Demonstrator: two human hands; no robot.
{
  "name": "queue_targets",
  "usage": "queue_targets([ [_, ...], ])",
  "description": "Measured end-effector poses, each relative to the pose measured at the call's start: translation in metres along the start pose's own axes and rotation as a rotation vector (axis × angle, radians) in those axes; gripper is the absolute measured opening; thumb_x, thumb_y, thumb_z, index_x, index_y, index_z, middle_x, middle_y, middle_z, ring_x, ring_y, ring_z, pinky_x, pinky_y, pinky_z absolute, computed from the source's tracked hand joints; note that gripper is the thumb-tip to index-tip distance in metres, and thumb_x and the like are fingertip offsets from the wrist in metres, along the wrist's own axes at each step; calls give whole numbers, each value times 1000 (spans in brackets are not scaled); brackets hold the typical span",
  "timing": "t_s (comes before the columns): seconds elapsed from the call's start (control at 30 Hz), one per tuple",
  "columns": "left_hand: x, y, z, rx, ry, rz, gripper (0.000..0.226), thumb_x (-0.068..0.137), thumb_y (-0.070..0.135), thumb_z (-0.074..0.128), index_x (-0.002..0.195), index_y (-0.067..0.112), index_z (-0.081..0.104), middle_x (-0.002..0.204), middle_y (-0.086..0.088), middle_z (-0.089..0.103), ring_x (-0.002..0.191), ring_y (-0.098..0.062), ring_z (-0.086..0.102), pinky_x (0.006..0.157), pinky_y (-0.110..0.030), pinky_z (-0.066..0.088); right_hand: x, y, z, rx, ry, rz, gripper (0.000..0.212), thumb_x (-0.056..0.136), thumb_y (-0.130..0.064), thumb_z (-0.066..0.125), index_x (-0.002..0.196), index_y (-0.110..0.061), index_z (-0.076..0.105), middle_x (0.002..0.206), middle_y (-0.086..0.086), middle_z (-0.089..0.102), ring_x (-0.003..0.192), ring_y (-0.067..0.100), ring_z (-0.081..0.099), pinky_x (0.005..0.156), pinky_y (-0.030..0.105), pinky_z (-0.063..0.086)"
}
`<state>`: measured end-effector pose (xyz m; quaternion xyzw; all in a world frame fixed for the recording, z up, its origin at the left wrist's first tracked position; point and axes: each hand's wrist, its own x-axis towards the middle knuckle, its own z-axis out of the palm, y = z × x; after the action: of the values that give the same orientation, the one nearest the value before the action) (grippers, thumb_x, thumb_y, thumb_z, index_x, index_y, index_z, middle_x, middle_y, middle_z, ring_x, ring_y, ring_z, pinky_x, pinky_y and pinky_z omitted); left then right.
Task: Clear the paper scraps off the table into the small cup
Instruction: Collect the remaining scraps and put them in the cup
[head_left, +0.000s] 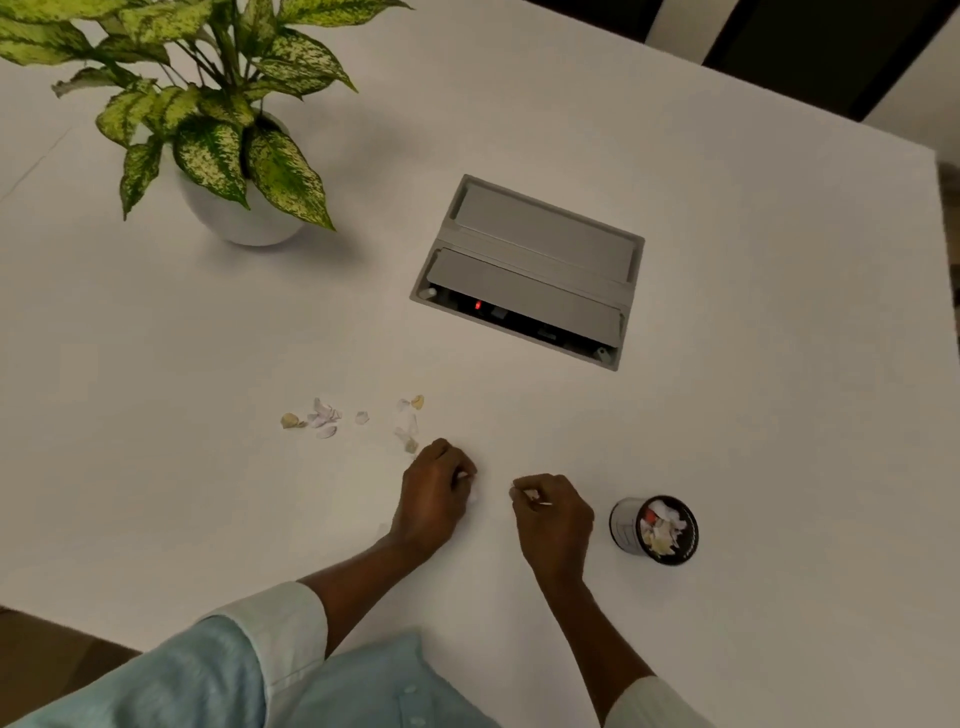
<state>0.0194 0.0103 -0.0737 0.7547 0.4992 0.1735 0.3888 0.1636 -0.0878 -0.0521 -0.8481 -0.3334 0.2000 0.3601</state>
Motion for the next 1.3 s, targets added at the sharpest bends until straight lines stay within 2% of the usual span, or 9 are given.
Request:
queue_targets([
  [0.2, -10, 77, 45, -159, -82, 94, 14, 84, 2, 77, 83, 15, 72, 86, 5, 64, 73, -6, 61, 65, -21, 53, -16, 30, -68, 18, 199, 170, 11, 79, -15, 84, 82, -24, 77, 78, -13, 73, 71, 4, 69, 67, 27, 58],
  [0.37, -14, 133, 86, -180, -197, 184, 13, 83, 4, 78, 82, 15, 71, 83, 3, 64, 70, -7, 58, 62, -13, 44, -13, 53, -116, -38, 346, 251, 8, 80, -15, 82, 85, -21, 79, 79, -6, 75, 73, 10, 68, 68, 6, 43],
  [0.53, -13, 166, 121, -141, -305, 232, 16, 80, 2, 75, 80, 16, 68, 81, 3, 61, 69, -8, 53, 60, -23, 43, -7, 70, -140, -39, 371, 315, 5, 82, -20, 79, 83, -24, 76, 80, -6, 74, 75, 11, 68, 71, 31, 54],
  [0.7, -9, 182, 139, -125, -365, 234, 10, 83, 6, 73, 83, 15, 68, 85, 3, 61, 74, -11, 55, 64, -16, 37, -4, 79, -148, -13, 380, 328, 9, 86, -13, 73, 90, -22, 75, 86, -5, 74, 79, 13, 70, 70, 29, 55],
  [0.87, -9, 179, 143, -78, -388, 345, 8, 96, 15, 61, 90, 18, 66, 91, 4, 65, 86, -15, 56, 74, -33, 47, -11, 79, -152, -52, 405, 251, 22, 91, -2, 59, 100, -17, 72, 93, -3, 74, 82, 15, 68, 67, 14, 45],
  [0.93, -11, 176, 136, -50, -365, 396, 8, 101, 25, 57, 99, 21, 65, 101, 8, 66, 97, -13, 55, 77, -35, 51, -16, 79, -150, -113, 396, 224, 29, 90, 4, 56, 106, -16, 69, 99, -1, 73, 85, 18, 68, 70, 20, 48],
  [1.1, -16, 142, 110, 252, -310, 493, 37, 98, 50, 58, 118, 19, 62, 120, 5, 55, 113, -12, 48, 58, -33, 57, -31, 89, -133, -308, 248, 98, 37, 93, -3, 59, 128, -14, 60, 126, 3, 67, 114, 25, 65, 92, 40, 53],
  [1.2, -22, 103, 93, 458, -399, 475, 60, 94, 58, 61, 132, 12, 55, 142, -5, 48, 134, -22, 42, 77, -39, 61, -41, 96, -122, -514, 151, -47, 52, 96, -15, 59, 146, -18, 48, 153, 5, 50, 142, 22, 47, 112, 52, 38],
  [1.3, -29, 63, 77, 649, -540, 480, 88, 91, 66, 59, 149, 4, 39, 165, -20, 24, 156, -37, 15, 117, -47, 39, -45, 98, -114, -644, 62, -55, 56, 104, -39, 38, 157, -20, 33, 165, 4, 31, 152, 18, 29, 121, 56, 19],
])
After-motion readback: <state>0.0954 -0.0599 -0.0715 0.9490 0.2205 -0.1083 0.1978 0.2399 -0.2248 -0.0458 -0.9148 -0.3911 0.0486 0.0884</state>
